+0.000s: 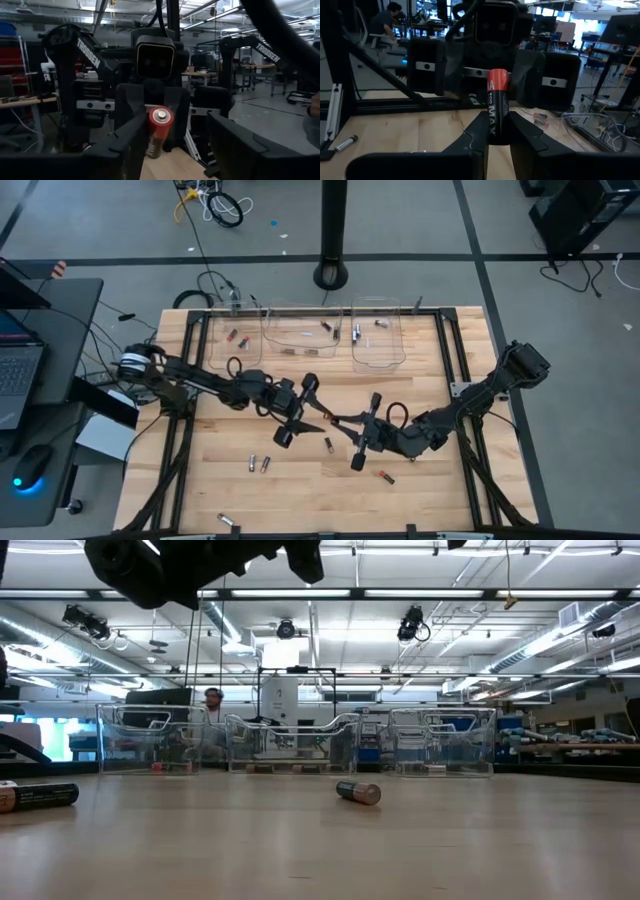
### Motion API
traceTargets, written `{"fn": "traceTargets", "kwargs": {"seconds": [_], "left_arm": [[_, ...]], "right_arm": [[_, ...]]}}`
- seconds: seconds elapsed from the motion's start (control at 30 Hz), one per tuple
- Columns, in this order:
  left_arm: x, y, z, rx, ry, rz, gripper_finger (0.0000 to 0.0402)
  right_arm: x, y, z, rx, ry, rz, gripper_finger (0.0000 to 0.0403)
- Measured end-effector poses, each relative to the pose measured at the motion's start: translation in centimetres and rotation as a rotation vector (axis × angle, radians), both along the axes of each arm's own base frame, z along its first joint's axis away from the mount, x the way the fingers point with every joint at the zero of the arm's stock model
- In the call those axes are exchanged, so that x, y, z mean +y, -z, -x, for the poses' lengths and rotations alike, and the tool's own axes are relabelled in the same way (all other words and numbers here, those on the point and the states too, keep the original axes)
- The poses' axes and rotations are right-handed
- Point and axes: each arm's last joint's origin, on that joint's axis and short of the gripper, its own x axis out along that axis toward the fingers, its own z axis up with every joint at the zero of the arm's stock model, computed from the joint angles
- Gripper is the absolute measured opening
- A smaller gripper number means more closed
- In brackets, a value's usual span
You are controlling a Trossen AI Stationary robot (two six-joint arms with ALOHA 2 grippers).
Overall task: Sort batteries
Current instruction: Put the orange battery into the left transparent bin
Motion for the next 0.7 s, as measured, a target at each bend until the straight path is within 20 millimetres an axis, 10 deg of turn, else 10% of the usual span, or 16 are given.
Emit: {"fn": "traceTargets", "kwargs": {"seconds": [0.7], "left_arm": [[-0.03, -0.13, -0.11, -0.037, -0.008, -0.053, 0.0048]], "right_arm": [[0.05, -0.1, -0.04, -0.006, -0.02, -0.002, 0.006]]}}
